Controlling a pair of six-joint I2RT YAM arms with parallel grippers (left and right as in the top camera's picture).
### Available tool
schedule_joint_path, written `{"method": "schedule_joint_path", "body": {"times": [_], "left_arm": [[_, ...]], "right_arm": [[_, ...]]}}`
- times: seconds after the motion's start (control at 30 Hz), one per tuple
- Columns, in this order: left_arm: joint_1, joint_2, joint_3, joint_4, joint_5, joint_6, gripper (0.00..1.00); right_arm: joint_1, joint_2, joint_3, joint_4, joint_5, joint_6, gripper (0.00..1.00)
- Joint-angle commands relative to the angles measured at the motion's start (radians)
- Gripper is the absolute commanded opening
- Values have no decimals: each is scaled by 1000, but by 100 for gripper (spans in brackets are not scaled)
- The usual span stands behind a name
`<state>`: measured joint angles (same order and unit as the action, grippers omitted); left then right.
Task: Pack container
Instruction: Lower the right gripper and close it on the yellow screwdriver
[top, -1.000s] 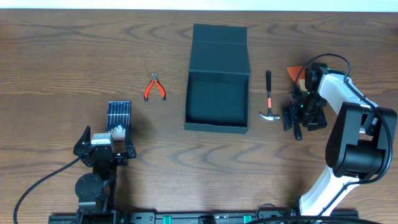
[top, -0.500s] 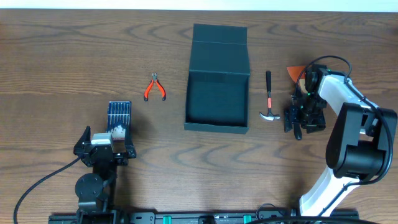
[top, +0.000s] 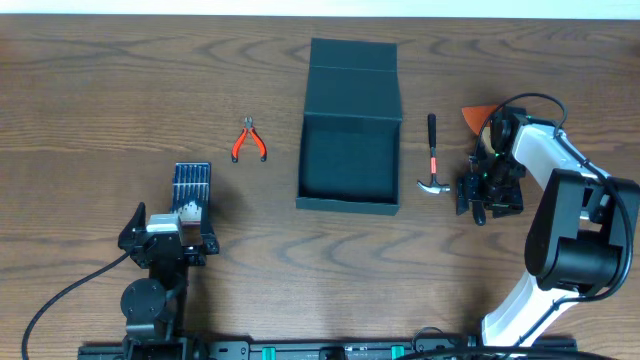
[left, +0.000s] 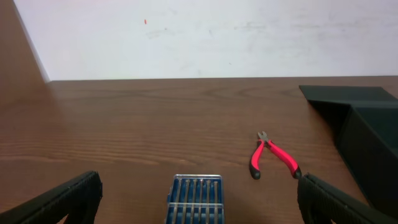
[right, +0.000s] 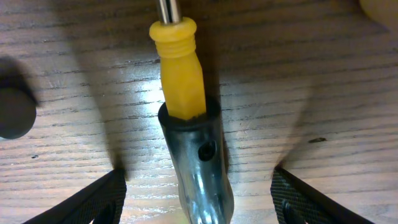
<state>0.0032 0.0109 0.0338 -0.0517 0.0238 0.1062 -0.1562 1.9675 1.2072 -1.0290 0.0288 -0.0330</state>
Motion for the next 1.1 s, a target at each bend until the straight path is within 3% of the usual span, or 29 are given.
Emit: {"method": "schedule_joint_path", "body": {"times": [0.0, 0.07, 0.2, 0.4, 0.67, 0.87, 1.07], "left_arm": [[-5, -6, -29, -18, -2, 9, 99], [-5, -6, -28, -18, -2, 10, 99], [-5, -6, -29, -18, -2, 9, 99], [-5, -6, -29, -18, -2, 9, 99], [-5, -6, -29, -18, -2, 9, 98], [-5, -6, -29, -18, -2, 9, 99], [-5, -6, -29, -18, -2, 9, 99]], "right_arm": [[-11, 68, -53, 51, 64, 18, 76], [-11, 68, -53, 58, 80, 17, 72], [-11, 68, -53, 66, 103, 17, 54], [-11, 68, -53, 82, 103, -1, 50], [-11, 68, -53, 110, 103, -10, 34], [-11, 68, -53, 114, 102, -10, 7], [-11, 68, -53, 118, 100, -9, 1]]}}
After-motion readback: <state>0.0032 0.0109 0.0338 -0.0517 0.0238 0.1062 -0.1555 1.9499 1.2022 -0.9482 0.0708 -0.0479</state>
